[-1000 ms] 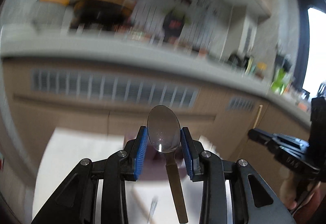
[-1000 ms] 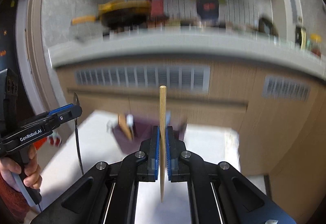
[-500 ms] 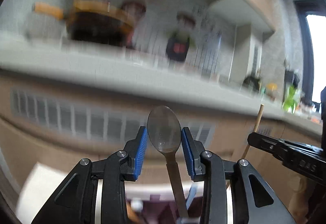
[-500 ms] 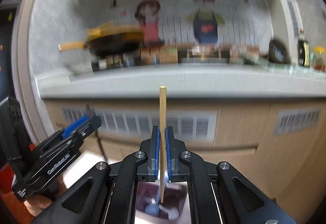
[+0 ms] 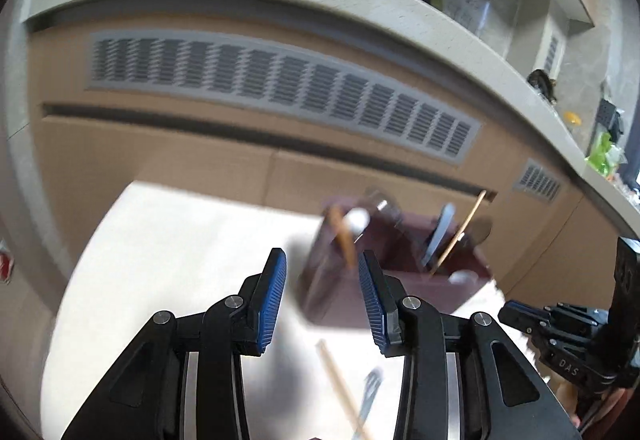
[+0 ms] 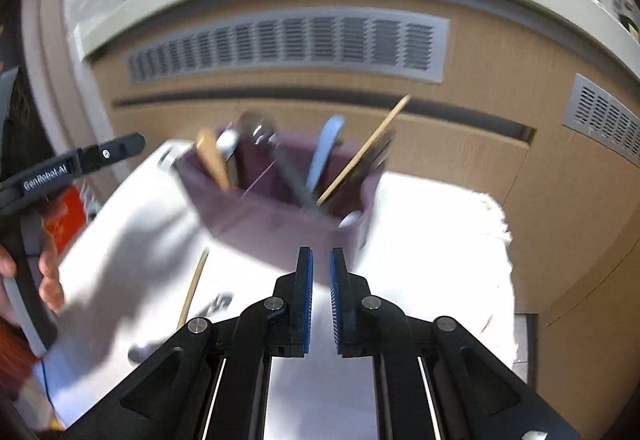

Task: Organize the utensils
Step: 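Drop the dark spoon and chopstick into the caddy, opening both tools, then grasp the second chopstick with the right tool while the left tool reaches the silver spoon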

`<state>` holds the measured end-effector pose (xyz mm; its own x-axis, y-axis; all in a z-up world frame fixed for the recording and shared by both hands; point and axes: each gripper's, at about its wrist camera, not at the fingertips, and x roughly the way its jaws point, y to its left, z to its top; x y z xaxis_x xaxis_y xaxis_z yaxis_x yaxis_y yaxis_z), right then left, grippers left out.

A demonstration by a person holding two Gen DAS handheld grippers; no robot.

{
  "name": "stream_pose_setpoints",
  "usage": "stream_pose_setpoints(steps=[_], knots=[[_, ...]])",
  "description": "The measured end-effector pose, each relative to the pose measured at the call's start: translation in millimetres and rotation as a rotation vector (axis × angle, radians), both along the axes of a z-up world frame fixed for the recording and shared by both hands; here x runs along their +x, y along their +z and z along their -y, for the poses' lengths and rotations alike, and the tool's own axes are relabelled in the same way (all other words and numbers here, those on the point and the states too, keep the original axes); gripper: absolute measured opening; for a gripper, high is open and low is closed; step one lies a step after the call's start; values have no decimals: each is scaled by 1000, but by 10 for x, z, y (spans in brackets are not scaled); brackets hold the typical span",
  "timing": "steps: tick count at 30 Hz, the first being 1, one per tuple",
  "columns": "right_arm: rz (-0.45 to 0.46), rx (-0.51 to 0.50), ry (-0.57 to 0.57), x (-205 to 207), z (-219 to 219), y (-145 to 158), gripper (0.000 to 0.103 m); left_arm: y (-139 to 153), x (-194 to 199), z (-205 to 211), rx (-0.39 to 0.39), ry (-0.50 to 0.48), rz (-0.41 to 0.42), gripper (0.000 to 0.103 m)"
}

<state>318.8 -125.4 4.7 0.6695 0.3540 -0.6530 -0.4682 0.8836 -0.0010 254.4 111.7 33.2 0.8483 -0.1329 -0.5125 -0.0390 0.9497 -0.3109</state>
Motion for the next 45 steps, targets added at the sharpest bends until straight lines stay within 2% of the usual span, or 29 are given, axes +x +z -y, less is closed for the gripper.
stream_pose_setpoints(steps=[1, 3, 5, 10, 14, 16, 17, 22, 26, 29, 32, 37, 41, 45], knots=[[-29, 6, 31, -44, -35, -44, 11, -43, -87, -18, 7, 26, -7, 40], [-115, 30, 117, -93, -181, -172, 23, -155, -265, -49, 38, 72, -35, 47], [-180, 28, 175, -126, -380, -345, 25, -303, -398, -100, 45, 87, -73, 50], [-213, -35, 206, -129, -911, -654, 25, -616, -653, -203, 47, 124, -172, 52], [-203, -105, 198, -67, -1246, -790, 23, -692, -780, -192, 81, 121, -220, 52], [-192, -163, 187, -44, -1369, -876, 17, -697, -812, -191, 71, 116, -224, 52], [-199, -185, 183, -28, -1392, -918, 8, -696, -835, -190, 69, 115, -225, 52], [-193, -173, 135, -76, -1155, -872, 5, -657, -864, -118, 50, 75, -222, 52], [-182, -154, 38, -161, -642, -775, 5, -720, -825, 129, 5, -61, -239, 52], [-171, -141, -38, -223, -301, -739, 5, -819, -759, 486, 41, -165, -278, 52], [-176, -109, -87, -351, -43, -676, 5, -860, -688, 714, 54, -209, -301, 52], [-193, -64, -150, -458, 271, -692, 5, -920, -390, 848, 22, -174, -369, 52], [-197, 13, -137, -566, 447, -639, 9, -923, -136, 911, 24, -120, -401, 52], [-169, -15, -171, -582, 532, -607, 13, -917, 80, 968, 33, -85, -418, 52]])
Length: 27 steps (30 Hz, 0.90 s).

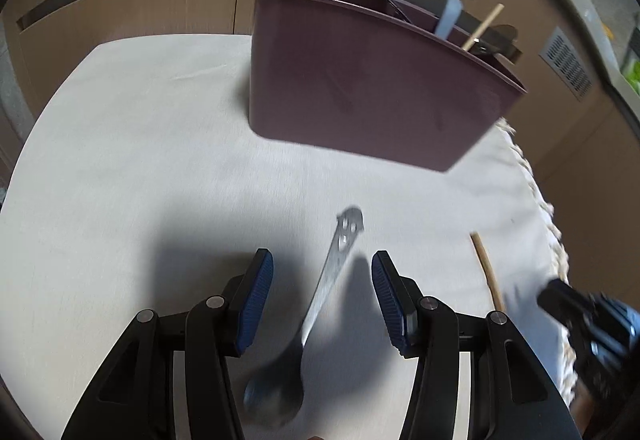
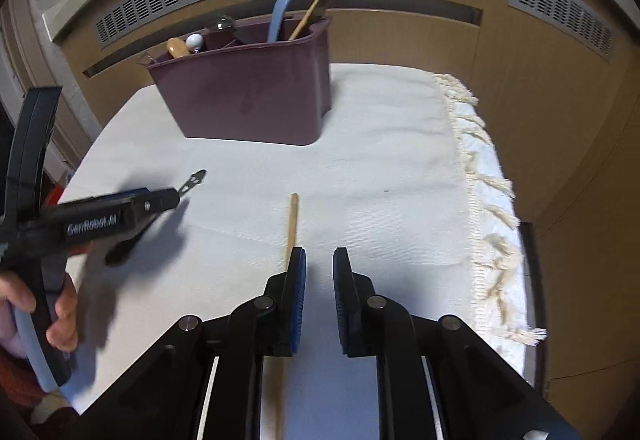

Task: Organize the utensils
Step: 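Grasp the second chopstick with the right tool while the left tool reaches the silver spoon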

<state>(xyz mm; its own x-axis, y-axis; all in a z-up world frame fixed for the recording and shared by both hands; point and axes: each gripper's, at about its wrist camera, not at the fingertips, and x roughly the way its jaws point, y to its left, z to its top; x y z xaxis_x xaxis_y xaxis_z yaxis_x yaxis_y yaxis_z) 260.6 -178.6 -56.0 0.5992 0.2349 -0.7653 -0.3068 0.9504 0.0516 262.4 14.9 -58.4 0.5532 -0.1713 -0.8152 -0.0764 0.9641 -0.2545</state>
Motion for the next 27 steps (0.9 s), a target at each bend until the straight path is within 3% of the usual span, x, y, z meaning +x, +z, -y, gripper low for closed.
stream_pose_setpoints(steps=[6, 12, 22, 27], knots=[[-13, 34, -27, -13, 157, -13, 13, 4, 108, 130, 9, -2, -20, 52], [-25, 36, -32, -14, 184, -43, 13, 11, 10, 335, 15, -113, -30, 52], [-35, 13, -22, -19, 107, -93, 14, 37, -529, 376, -53, -327, -57, 52], [-37, -5, -16, -46, 67, -110, 15, 149, -845, 140, -91, -302, -32, 52]])
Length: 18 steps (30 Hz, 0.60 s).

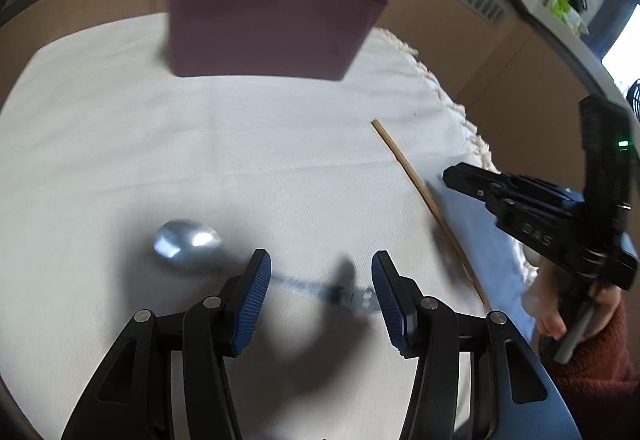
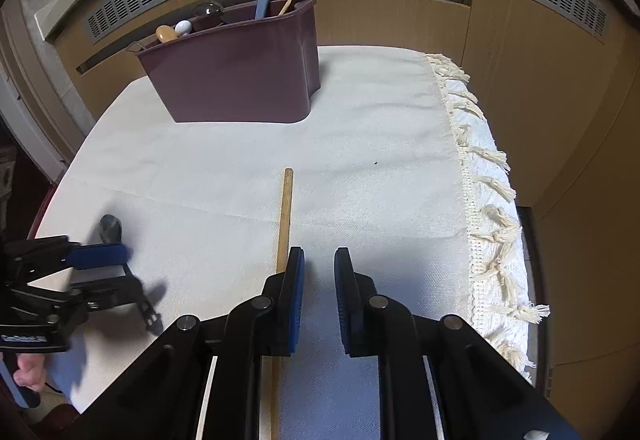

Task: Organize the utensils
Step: 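Grasp the second chopstick with the right tool while the left tool reaches the silver spoon, then grasp the small silver spoon by its bowl with the left tool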

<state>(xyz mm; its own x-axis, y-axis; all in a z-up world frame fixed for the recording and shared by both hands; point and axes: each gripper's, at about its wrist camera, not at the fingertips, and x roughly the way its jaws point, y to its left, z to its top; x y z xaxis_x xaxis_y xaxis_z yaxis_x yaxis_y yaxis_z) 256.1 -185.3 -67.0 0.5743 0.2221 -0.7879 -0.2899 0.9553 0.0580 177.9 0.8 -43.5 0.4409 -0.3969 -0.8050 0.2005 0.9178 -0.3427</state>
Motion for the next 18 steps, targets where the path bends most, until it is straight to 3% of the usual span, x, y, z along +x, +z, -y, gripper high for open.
stream_pose_setpoints(steps=[3, 8, 14, 18], knots=[[3, -15, 1, -15, -16, -3, 15, 76, -175, -179, -41, 53, -24, 52], [10, -3, 0, -50, -11, 19, 15, -90, -387, -447, -138, 145, -175, 52], [41, -3, 3, -147, 53, 94, 17, -76, -550, -644, -114, 265, -127, 52], [44, 13, 0, -189, 113, 102, 19, -134, -463, -751, -163, 315, -134, 52]])
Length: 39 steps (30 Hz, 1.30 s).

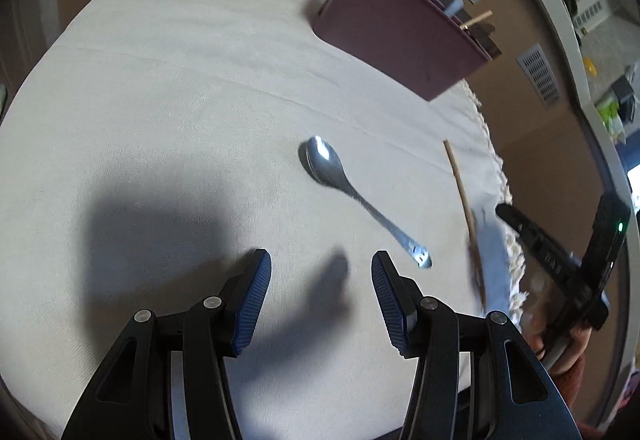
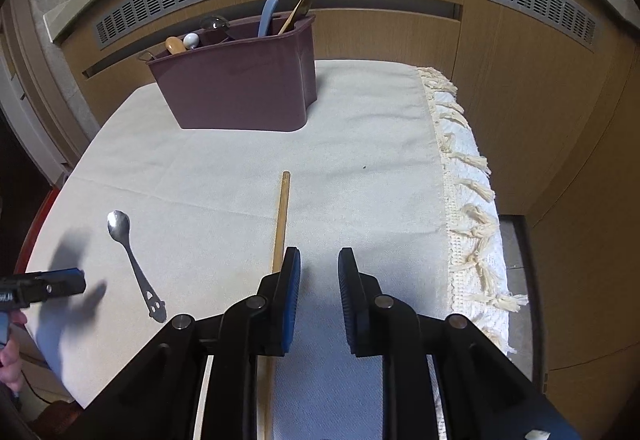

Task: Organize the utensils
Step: 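Grasp the small silver spoon by its bowl with the left tool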

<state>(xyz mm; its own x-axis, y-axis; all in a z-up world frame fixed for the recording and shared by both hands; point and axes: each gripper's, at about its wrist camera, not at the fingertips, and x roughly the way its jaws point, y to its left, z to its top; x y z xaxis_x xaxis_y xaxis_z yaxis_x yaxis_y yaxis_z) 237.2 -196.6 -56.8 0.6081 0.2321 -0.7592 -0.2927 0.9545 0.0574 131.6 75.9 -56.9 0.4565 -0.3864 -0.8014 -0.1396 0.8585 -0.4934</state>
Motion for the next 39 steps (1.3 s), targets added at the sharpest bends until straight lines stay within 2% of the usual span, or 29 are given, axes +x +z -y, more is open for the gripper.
stream_pose_setpoints(steps=[4, 10, 14, 17, 22, 25, 27, 35, 37, 39], knots=[[-4, -18, 6, -28, -14, -59, 19, -10, 201, 27, 22, 33, 17, 52], [19, -67, 31, -62, -77, -100, 19, -20, 732, 358, 92, 43, 38, 52], [36, -51, 44, -4, -85, -76, 19, -14, 940, 766, 177, -39, 88, 52], [22, -42, 92, 94, -163, -85, 19, -10, 870, 846, 212, -107, 121, 52], [-20, -37, 193, 297, -377, -149, 19, 3, 747, 679, 228, -63, 104, 52], [-24, -77, 223, 427, -548, -200, 18, 6, 747, 657, 242, -46, 87, 52], [-11, -107, 215, 448, -584, -201, 3, 0, 747, 686, 264, -45, 81, 52], [77, -30, 133, 258, -169, 41, 2, -19, 858, 942, 318, -6, 81, 52], [101, -28, 107, 219, -83, 98, 2, -28, 888, 1057, 366, -15, 95, 52], [126, -34, 87, 182, -26, 149, 2, -45, 908, 1137, 428, -20, 114, 47]])
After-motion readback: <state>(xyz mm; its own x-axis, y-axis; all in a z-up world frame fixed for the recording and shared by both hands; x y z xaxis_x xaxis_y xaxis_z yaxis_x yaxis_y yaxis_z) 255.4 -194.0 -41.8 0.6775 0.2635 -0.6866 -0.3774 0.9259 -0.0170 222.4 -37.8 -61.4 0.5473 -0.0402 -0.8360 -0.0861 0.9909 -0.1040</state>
